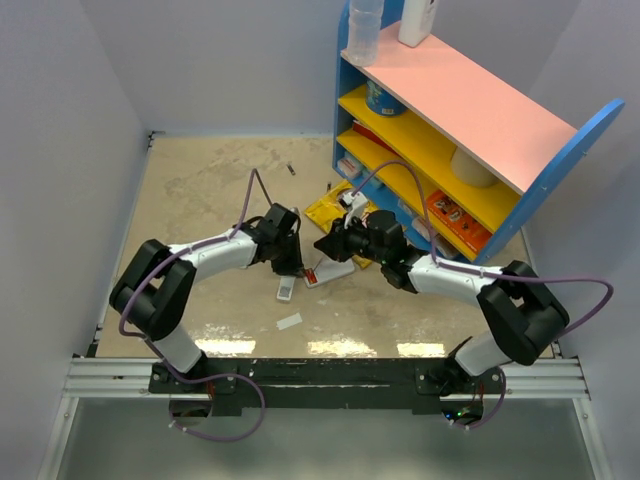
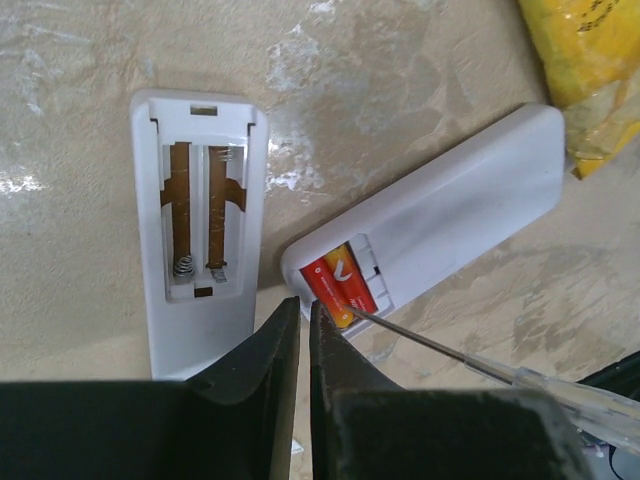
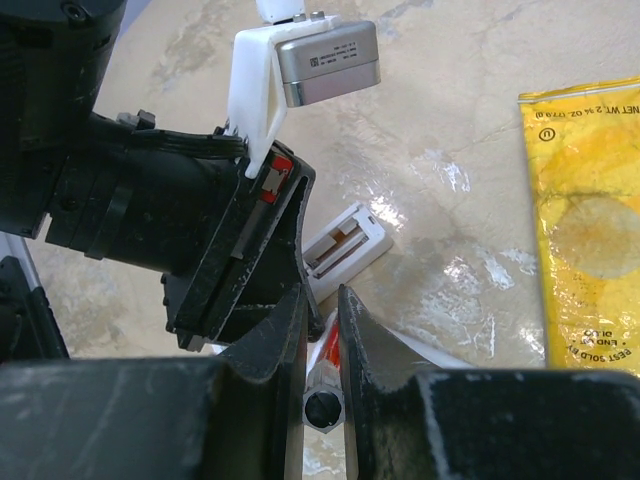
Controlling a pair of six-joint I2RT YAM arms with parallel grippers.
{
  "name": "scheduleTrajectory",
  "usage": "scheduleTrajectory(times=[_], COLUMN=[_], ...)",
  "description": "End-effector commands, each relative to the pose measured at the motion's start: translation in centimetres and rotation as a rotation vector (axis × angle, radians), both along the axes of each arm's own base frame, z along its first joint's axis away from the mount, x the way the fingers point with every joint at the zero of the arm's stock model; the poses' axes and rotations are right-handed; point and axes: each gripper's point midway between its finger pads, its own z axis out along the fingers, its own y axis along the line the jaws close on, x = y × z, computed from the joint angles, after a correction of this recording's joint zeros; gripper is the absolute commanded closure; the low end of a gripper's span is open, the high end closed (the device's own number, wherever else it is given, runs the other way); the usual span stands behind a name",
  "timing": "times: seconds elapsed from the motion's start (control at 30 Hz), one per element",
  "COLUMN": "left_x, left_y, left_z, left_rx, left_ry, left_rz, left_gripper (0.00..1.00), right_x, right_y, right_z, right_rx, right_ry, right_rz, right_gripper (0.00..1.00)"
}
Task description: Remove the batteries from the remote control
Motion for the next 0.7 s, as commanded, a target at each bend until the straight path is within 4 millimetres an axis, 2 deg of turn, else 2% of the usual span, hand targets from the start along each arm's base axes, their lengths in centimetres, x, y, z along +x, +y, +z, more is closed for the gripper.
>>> scheduleTrajectory(times=[0.0,0.23,0.4,0.67], left_x=[-0.4,-0.7,-0.6,-1.0], left_y=[0.0,0.4,0.4,0.8], left_z=[-1.2,-2.4,-2.3,-2.2], left_rx=[0.022,0.053,0.05,0.055], left_ry=[0.023,0.043,0.041,0.039], left_rz=[0.027,0.044,0.053,0.061], left_gripper=[0.87,0.87,0.87,0.89], right_x=[0.0,-0.2,-1.0,-1.3], right_y=[0.4,0.4,1.1,1.3], right_z=[0.2,-0.6,-1.1,-2.0], right_rx=[-0.009,-0.038,-0.06,-0.151], right_ry=[-0.061,-0.09,-0.12,-0.177], right_rz=[0.038,0.058,0.084,0.043], right_gripper=[1.0,1.0,1.0,1.0])
